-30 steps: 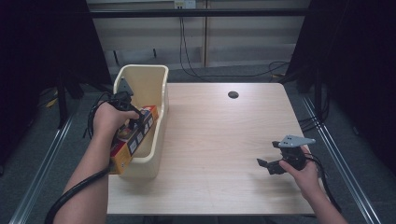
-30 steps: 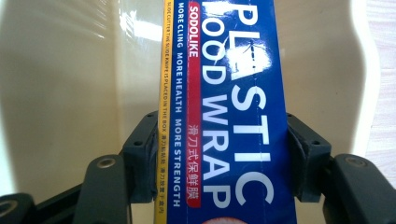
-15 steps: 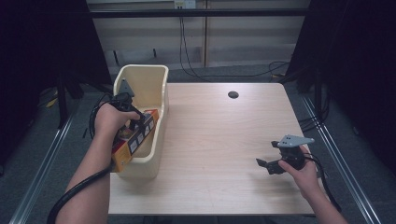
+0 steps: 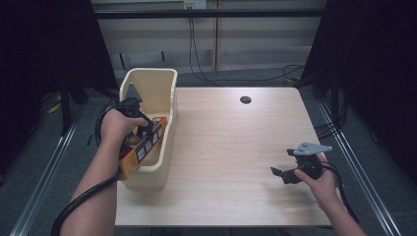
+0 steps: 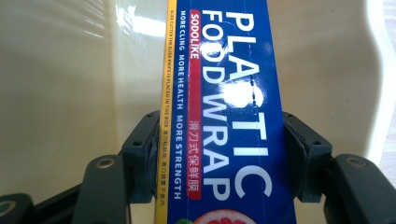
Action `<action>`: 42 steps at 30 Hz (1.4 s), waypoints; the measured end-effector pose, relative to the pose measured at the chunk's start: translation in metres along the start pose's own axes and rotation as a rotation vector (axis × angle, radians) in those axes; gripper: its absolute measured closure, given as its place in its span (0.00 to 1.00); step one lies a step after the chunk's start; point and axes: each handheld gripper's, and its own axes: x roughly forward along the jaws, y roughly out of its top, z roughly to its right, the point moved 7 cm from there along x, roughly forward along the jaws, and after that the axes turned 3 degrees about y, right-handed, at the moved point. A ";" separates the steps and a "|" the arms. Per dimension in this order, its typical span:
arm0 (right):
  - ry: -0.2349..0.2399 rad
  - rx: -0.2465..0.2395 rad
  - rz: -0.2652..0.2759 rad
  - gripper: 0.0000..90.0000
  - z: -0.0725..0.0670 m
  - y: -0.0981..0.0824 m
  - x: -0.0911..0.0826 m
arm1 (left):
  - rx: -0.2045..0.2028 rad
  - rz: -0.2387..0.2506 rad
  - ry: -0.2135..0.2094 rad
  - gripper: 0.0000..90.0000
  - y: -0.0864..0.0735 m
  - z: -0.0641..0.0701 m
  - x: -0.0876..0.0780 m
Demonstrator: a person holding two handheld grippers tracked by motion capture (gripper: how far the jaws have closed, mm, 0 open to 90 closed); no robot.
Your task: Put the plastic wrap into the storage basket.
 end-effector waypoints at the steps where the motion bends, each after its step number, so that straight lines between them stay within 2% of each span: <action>1: 0.001 -0.002 0.001 0.04 0.000 0.000 0.000 | 0.001 0.000 0.003 0.44 0.000 0.000 0.000; 3: -0.011 -0.003 0.003 0.04 0.000 0.000 -0.001 | 0.016 -0.014 0.006 0.43 0.000 0.000 0.000; 7: -0.003 -0.004 0.003 0.04 0.000 0.000 -0.001 | 0.005 0.000 0.004 0.43 0.001 0.001 0.002; 13: -0.004 -0.003 0.005 0.04 0.000 0.000 -0.003 | 0.024 -0.015 0.013 0.43 0.000 0.002 0.001; 16: -0.002 -0.004 0.003 0.04 0.000 0.000 -0.003 | 0.010 0.008 0.024 0.43 0.001 0.004 0.001; 20: -0.007 -0.007 0.006 0.04 0.000 0.001 -0.004 | 0.021 0.000 0.015 0.43 0.001 0.004 -0.001; 21: -0.008 -0.009 0.007 0.04 0.000 0.001 -0.003 | 0.012 0.013 0.019 0.42 0.001 0.004 -0.001; 23: -0.004 -0.009 0.006 0.04 0.000 0.001 -0.003 | 0.017 0.033 -0.007 0.42 0.003 0.005 -0.009; 29: -0.008 -0.012 0.005 0.04 0.000 0.001 -0.004 | 0.021 0.055 -0.009 0.41 0.004 0.007 -0.020; 34: -0.012 -0.013 0.009 0.04 0.000 0.002 -0.004 | 0.029 0.089 -0.025 0.34 0.006 0.010 -0.028; 40: -0.001 -0.015 0.007 0.04 -0.001 0.002 -0.005 | 0.040 0.123 -0.064 0.26 0.009 0.018 -0.037; 42: -0.011 -0.016 0.007 0.04 -0.001 0.002 -0.005 | 0.046 0.133 -0.082 0.24 0.009 0.022 -0.040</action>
